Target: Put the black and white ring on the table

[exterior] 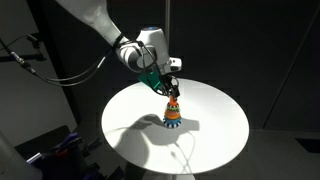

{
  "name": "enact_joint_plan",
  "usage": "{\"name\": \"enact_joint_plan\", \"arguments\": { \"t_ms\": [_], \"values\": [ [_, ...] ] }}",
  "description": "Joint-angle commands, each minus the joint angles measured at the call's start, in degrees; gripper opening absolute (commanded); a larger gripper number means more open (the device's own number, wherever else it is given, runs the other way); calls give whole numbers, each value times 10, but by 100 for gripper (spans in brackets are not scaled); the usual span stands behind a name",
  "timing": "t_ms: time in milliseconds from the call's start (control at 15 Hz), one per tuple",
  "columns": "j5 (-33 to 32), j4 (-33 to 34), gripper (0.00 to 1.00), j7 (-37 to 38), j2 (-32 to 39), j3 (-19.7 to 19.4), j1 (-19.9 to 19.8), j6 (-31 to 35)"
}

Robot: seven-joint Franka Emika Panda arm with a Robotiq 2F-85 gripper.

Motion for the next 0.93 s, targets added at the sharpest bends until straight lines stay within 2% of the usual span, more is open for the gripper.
{"name": "enact_joint_plan", "arguments": {
  "t_ms": [0,867],
  "values": [
    [-18,-8,100,22,10,-9,8,35],
    [-47,-10,100,50,43,-37,27,88]
  ]
}}
